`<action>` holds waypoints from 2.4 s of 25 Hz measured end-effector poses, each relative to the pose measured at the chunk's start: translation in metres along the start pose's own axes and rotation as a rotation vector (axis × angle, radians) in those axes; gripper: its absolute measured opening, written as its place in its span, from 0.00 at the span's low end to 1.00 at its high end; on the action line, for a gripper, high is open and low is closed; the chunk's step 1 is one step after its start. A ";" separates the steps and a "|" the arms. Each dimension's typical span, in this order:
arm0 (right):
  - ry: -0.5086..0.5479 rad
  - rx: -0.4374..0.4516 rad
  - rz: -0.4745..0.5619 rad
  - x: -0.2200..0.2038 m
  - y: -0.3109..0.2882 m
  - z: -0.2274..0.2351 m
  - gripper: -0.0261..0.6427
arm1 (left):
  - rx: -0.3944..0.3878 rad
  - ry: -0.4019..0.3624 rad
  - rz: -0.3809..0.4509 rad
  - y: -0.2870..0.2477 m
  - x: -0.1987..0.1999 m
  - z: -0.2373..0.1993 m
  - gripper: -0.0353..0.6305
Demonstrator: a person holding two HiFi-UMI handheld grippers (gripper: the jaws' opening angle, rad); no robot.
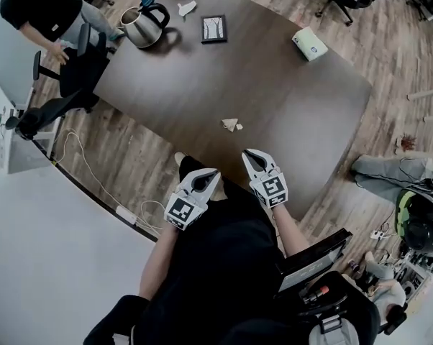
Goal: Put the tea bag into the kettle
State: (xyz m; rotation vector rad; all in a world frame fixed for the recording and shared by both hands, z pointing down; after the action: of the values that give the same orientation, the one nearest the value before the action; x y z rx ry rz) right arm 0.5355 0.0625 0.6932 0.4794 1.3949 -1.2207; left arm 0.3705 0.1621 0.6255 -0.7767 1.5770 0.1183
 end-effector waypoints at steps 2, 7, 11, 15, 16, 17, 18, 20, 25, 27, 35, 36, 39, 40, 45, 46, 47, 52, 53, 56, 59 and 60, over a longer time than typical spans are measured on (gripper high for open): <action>-0.013 -0.027 -0.033 -0.003 -0.007 0.007 0.05 | -0.020 -0.009 0.007 -0.001 0.003 -0.006 0.06; 0.037 -0.028 -0.130 -0.002 -0.025 0.023 0.08 | -0.031 0.001 0.035 0.005 0.006 -0.016 0.06; 0.123 0.018 -0.201 -0.002 -0.055 0.026 0.13 | 0.016 0.026 0.057 0.028 0.005 -0.041 0.06; 0.235 0.105 -0.342 -0.014 -0.089 0.030 0.22 | 0.106 0.053 0.044 0.052 -0.005 -0.061 0.06; 0.266 0.126 -0.376 -0.017 -0.099 0.032 0.22 | 0.132 0.061 0.041 0.057 -0.008 -0.065 0.06; 0.291 0.143 -0.407 -0.021 -0.107 0.036 0.23 | 0.157 0.068 0.039 0.061 -0.009 -0.068 0.06; 0.308 0.155 -0.435 -0.025 -0.116 0.039 0.25 | 0.177 0.073 0.039 0.063 -0.010 -0.072 0.06; 0.329 0.165 -0.482 -0.032 -0.129 0.047 0.27 | 0.208 0.077 0.041 0.067 -0.010 -0.077 0.06; 0.405 0.184 -0.547 -0.031 -0.155 0.054 0.29 | 0.281 0.043 0.015 0.078 -0.013 -0.091 0.06; 0.413 0.185 -0.564 -0.035 -0.164 0.057 0.29 | 0.307 0.043 0.007 0.084 -0.015 -0.096 0.06; 0.260 0.145 -0.575 -0.053 -0.176 0.070 0.28 | 0.373 0.080 0.016 0.094 -0.016 -0.105 0.06; 0.232 0.132 -0.561 -0.053 -0.177 0.073 0.25 | 0.377 0.092 0.025 0.093 -0.015 -0.106 0.06; 0.158 0.095 -0.543 -0.051 -0.179 0.081 0.14 | 0.372 0.107 0.043 0.088 -0.009 -0.108 0.06; 0.160 0.094 -0.548 -0.050 -0.180 0.081 0.14 | 0.365 0.100 0.042 0.086 -0.007 -0.107 0.06; 0.152 0.100 -0.576 -0.049 -0.185 0.082 0.12 | 0.342 0.082 0.035 0.079 -0.006 -0.108 0.06; 0.132 0.097 -0.572 -0.049 -0.184 0.083 0.12 | 0.338 0.078 0.034 0.077 -0.004 -0.108 0.06; 0.102 0.092 -0.564 -0.049 -0.184 0.084 0.12 | 0.333 0.075 0.034 0.076 -0.003 -0.108 0.06; -0.029 0.063 -0.544 -0.050 -0.178 0.086 0.12 | 0.311 0.055 0.054 0.075 0.002 -0.107 0.06; -0.029 0.066 -0.545 -0.052 -0.178 0.084 0.12 | 0.313 0.049 0.058 0.077 0.002 -0.108 0.06; -0.024 0.083 -0.549 -0.055 -0.181 0.075 0.12 | 0.330 0.048 0.057 0.085 -0.001 -0.108 0.06; -0.017 0.087 -0.543 -0.053 -0.183 0.069 0.12 | 0.334 0.054 0.062 0.089 -0.008 -0.110 0.06; -0.015 0.086 -0.538 -0.051 -0.181 0.068 0.12 | 0.328 0.052 0.062 0.088 -0.010 -0.108 0.06</action>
State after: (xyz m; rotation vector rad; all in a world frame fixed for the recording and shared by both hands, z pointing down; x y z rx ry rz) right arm 0.4279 -0.0452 0.8227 0.1496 1.5133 -1.7160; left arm 0.2315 0.1784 0.6225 -0.4776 1.6176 -0.1152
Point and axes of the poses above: the fingertips, and each gripper's own axes: y backward along the fingers, z to its right, x out of its top, the point moved 8 cm from there along y, backward along the fingers, and after that the axes turned 3 degrees about x, right-handed, at the moved point
